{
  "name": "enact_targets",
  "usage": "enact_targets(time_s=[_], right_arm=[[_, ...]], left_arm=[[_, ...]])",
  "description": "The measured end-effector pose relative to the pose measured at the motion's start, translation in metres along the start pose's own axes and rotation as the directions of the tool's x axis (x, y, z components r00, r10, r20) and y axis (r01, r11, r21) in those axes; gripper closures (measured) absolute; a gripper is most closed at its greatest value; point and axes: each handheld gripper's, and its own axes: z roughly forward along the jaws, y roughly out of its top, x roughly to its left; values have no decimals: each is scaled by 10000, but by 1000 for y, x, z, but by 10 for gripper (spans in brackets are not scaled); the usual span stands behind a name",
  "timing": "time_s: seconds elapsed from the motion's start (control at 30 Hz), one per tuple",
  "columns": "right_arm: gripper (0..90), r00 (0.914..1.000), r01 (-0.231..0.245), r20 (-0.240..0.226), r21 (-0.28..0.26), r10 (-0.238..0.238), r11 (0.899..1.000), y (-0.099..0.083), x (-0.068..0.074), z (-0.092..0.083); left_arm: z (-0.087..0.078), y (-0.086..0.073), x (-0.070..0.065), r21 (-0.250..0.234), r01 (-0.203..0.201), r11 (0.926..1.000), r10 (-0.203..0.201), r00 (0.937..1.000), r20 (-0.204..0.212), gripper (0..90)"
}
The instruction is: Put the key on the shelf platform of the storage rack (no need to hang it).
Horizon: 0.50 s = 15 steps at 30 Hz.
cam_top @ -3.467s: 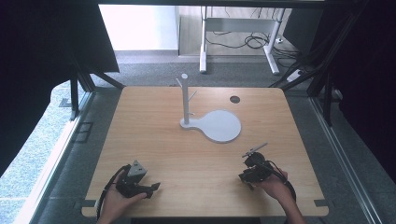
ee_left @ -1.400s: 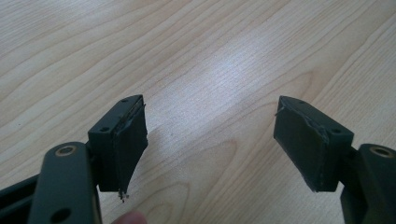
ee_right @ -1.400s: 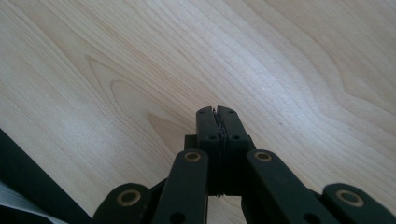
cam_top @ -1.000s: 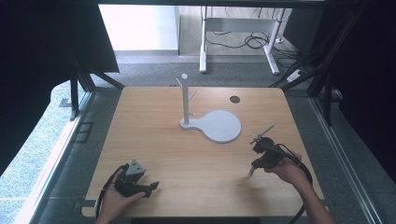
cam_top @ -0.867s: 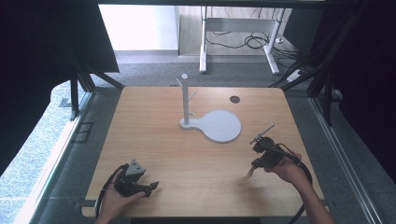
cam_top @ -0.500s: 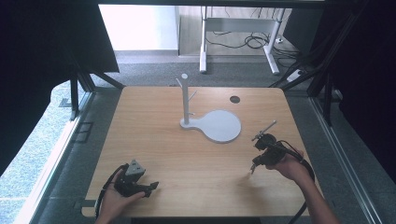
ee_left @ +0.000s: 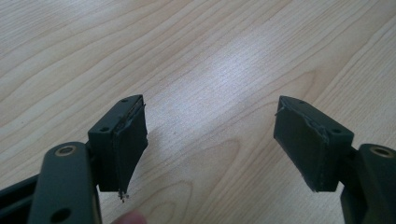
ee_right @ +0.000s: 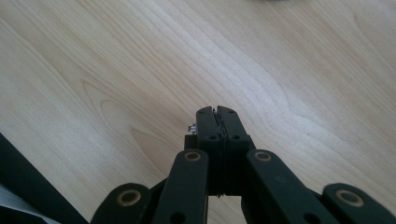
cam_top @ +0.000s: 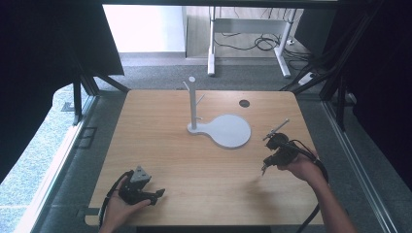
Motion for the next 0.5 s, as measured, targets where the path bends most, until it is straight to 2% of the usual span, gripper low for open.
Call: enact_targets(time_s=[0.5], right_arm=[[899, 10000, -80, -60, -162, 79, 9998, 26, -9, -4]], left_arm=[[0, 0, 1, -44, 35, 10000, -35, 10000, -2, 259]])
